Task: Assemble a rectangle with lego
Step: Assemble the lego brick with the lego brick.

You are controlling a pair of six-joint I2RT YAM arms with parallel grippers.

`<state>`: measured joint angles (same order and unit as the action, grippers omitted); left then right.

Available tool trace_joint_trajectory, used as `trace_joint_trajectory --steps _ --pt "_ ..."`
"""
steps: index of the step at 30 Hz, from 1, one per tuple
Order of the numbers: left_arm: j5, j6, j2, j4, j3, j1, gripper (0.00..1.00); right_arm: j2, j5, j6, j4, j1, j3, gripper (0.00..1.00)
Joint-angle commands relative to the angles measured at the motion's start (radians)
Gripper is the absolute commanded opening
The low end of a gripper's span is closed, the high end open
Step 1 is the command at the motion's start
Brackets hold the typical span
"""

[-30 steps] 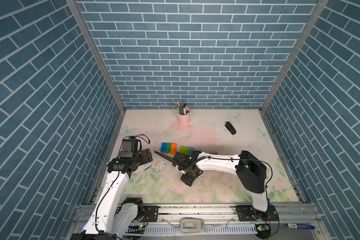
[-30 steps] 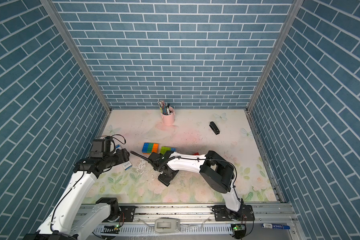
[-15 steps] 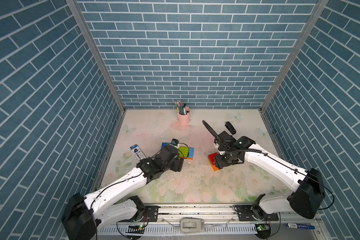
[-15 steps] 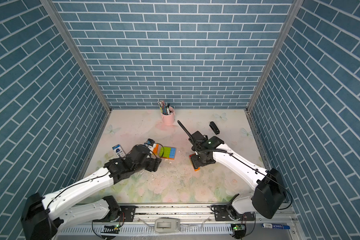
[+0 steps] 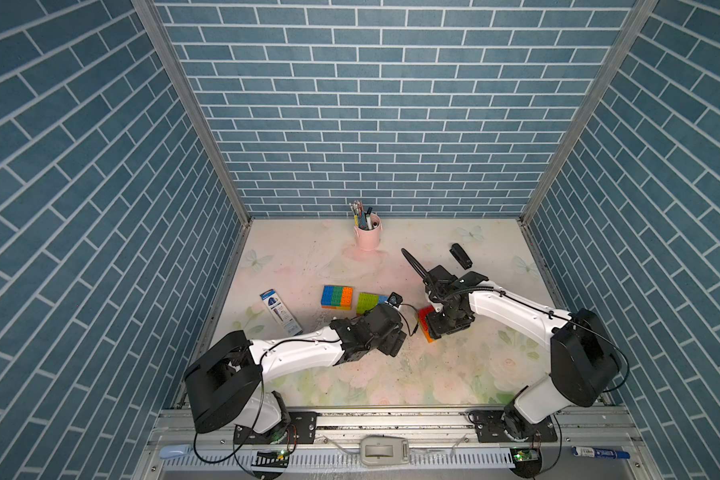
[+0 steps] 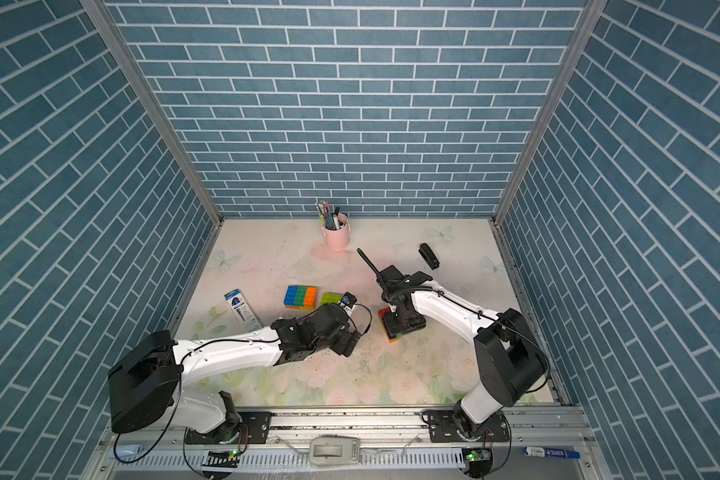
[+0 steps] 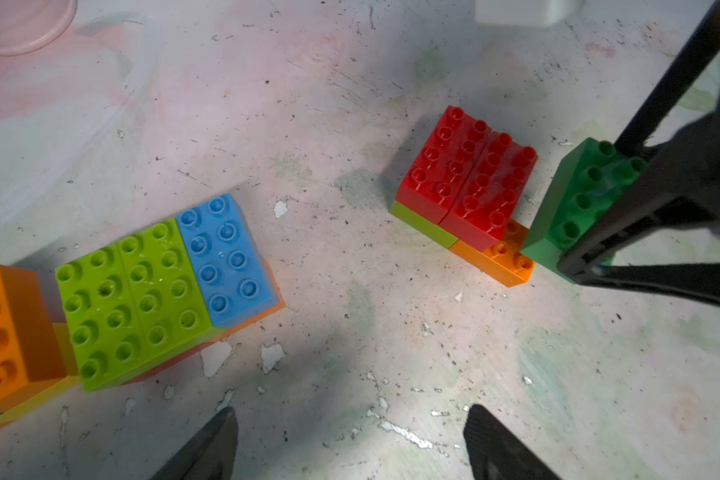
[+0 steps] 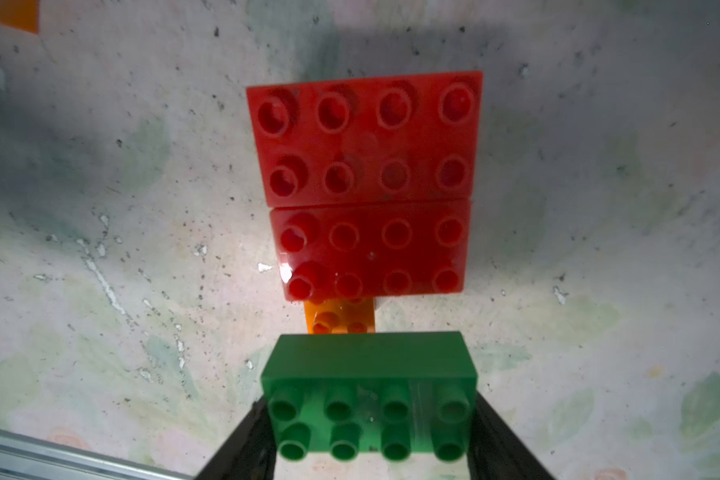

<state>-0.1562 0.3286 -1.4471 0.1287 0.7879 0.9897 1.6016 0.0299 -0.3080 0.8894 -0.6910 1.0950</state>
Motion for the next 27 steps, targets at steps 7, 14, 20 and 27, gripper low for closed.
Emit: trace_joint_trajectory --steps 7,14,20,27 --pt "0.014 0.003 0.029 -0.024 -0.039 -0.025 0.89 0.015 -0.008 0.046 -0.033 -0.003 -0.014 0.38" --pt "0.007 0.005 0.038 -0.019 -0.04 -0.024 0.89 0.003 -0.01 0.059 -0.025 -0.002 -0.026 0.32" --pt "0.017 0.011 0.025 -0.032 -0.041 -0.025 0.9 -0.025 -0.015 0.042 -0.031 -0.004 -0.055 0.31" --pt "0.027 0.021 0.005 -0.034 -0.03 -0.025 0.9 0.0 -0.027 0.045 -0.058 -0.004 -0.036 0.3"
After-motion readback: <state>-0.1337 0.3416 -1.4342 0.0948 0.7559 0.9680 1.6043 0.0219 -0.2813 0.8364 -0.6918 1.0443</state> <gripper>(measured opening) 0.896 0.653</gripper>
